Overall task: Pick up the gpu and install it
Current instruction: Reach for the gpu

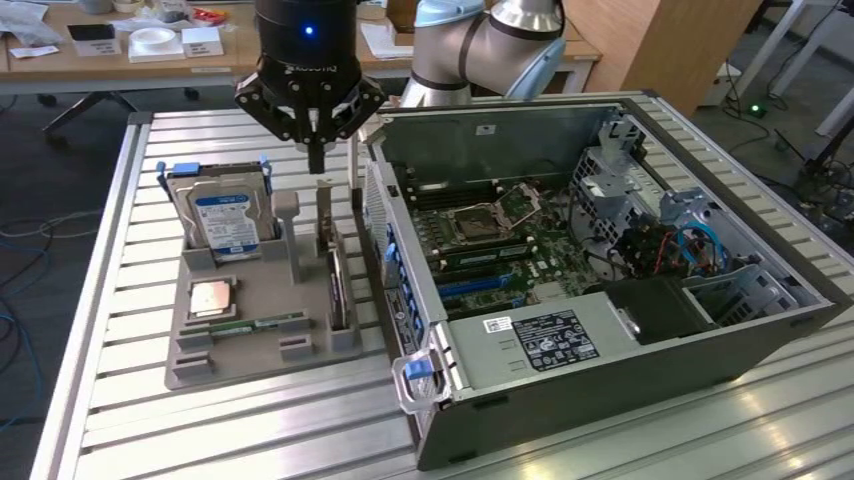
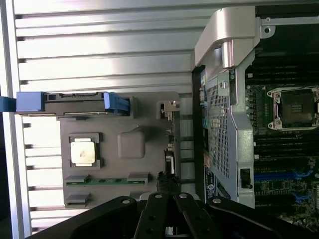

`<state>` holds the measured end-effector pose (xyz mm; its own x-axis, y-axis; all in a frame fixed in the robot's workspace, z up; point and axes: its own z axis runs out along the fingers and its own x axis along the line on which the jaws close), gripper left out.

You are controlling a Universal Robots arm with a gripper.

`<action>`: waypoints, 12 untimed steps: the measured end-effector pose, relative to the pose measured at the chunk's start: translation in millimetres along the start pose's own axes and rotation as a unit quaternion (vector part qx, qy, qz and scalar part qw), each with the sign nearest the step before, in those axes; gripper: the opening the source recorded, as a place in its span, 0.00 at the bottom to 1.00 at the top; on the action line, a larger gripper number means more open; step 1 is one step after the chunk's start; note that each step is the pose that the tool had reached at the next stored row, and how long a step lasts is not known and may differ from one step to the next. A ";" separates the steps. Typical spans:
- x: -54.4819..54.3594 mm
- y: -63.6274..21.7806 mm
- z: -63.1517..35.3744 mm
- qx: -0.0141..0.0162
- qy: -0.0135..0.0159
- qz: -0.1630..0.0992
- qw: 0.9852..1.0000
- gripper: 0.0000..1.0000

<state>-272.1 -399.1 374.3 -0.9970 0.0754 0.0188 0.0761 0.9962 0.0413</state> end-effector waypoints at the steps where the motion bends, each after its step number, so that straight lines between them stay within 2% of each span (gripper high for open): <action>1: 0.0 0.0 0.0 0.000 0.000 0.000 1.000 0.11; 7: 0.0 -0.1 0.8 0.000 0.000 0.000 1.000 0.11; 12: 0.1 -0.7 7.2 0.000 0.000 0.000 1.000 0.11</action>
<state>-272.3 -399.5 367.1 -0.9970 0.0754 0.0184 0.0761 0.9962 0.0414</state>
